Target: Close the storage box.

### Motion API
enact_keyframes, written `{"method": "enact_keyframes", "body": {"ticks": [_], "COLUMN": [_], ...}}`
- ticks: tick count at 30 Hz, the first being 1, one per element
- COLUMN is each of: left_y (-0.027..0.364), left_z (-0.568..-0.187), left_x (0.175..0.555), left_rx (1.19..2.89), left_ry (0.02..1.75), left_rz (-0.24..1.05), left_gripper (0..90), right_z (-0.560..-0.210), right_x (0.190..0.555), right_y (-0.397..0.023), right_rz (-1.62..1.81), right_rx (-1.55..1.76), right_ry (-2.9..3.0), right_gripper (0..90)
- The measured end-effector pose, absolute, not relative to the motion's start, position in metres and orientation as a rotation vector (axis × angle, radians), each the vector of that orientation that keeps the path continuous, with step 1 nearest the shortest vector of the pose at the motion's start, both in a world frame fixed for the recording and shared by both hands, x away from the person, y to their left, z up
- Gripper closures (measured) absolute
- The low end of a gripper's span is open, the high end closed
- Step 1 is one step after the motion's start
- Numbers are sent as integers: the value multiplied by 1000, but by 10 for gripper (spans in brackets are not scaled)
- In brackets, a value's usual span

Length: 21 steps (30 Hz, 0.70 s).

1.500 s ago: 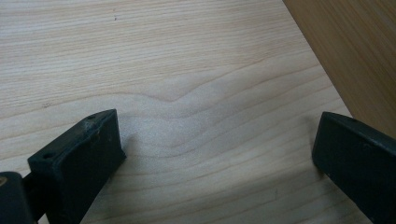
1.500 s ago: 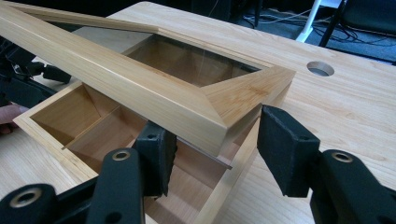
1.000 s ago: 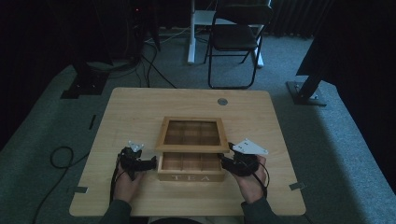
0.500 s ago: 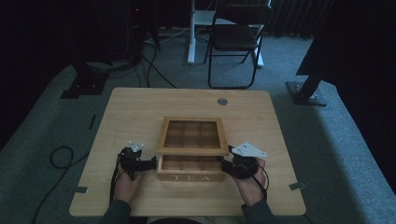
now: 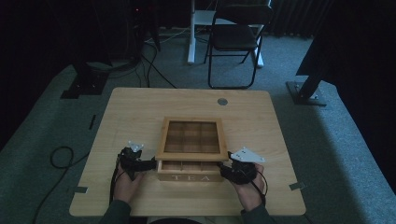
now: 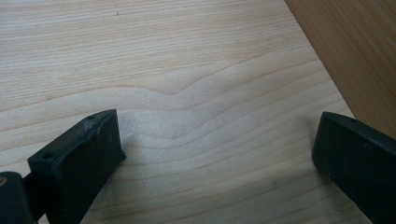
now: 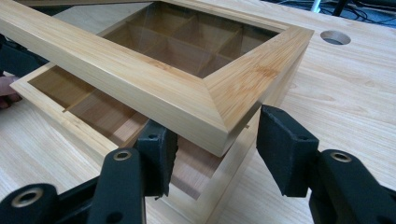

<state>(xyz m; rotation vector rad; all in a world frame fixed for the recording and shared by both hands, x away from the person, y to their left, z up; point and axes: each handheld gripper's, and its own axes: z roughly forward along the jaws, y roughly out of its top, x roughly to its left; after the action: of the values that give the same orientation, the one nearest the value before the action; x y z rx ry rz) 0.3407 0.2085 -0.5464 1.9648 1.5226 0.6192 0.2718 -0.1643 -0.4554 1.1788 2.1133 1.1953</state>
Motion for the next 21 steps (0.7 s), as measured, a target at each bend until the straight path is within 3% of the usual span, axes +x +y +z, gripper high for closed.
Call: {"method": "enact_keyframes", "body": {"ticks": [21], "left_y": [208], "left_z": [-546], "left_x": [341], "left_rx": [1965], "left_ry": [1523], "left_rz": [619], "left_gripper": [16], "right_z": [-467], "right_x": [267], "right_y": [-165], "right_rz": [1191], "right_rx": [1193], "right_ry": [2135], "right_gripper": [474]}}
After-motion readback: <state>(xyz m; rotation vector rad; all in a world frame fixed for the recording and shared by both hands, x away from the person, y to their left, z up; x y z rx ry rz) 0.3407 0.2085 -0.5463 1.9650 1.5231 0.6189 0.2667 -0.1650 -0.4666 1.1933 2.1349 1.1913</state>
